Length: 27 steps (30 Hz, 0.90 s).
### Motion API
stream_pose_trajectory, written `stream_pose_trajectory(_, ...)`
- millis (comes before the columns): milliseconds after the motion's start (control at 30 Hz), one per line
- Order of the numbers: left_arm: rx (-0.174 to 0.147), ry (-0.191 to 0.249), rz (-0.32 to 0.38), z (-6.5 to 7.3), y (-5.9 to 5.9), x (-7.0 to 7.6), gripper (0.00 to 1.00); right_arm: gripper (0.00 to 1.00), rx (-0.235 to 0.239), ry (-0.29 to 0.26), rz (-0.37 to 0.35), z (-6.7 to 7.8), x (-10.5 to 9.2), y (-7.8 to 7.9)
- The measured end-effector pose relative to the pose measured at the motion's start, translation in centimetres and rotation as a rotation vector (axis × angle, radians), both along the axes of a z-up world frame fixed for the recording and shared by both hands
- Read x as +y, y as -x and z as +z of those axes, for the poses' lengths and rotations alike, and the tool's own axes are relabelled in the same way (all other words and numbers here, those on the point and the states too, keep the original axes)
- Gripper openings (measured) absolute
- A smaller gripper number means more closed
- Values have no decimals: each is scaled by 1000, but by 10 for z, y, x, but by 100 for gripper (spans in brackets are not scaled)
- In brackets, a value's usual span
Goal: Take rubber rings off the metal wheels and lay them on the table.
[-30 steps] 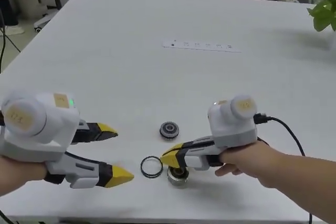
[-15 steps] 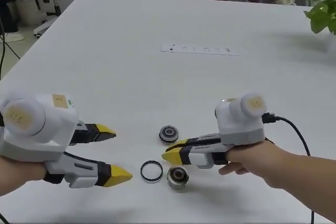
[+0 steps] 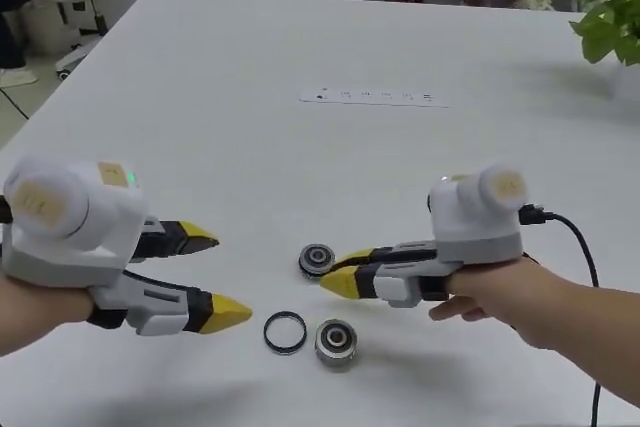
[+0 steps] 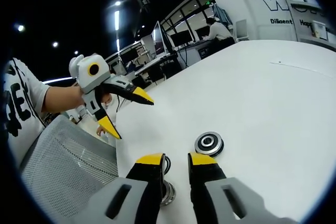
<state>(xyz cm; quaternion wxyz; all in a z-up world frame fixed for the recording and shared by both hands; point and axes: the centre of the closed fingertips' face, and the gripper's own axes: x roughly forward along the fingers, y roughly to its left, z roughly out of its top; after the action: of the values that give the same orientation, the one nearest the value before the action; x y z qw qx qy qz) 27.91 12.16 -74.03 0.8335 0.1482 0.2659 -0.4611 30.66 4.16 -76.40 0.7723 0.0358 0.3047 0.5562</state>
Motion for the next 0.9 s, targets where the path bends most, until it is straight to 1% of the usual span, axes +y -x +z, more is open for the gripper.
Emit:
stream_pose_trajectory(333, -6, -9, -2, 1, -14, 0, 56, 18, -45, 13, -24, 3, -7, -12)
stream_pose_trajectory(567, -7, -15, 1, -1, -23, -1, 56, 22, -80, 27, -29, 2, -11, -19)
stream_pose_trajectory(733, -9, -19, 4, -3, -29, -2, 56, 24, -104, 42, -31, -1, -13, -23)
stream_pose_trajectory(900, -3, -21, 8, -7, -33, -3, 55, 25, -118, 60, -24, -5, -13, -24)
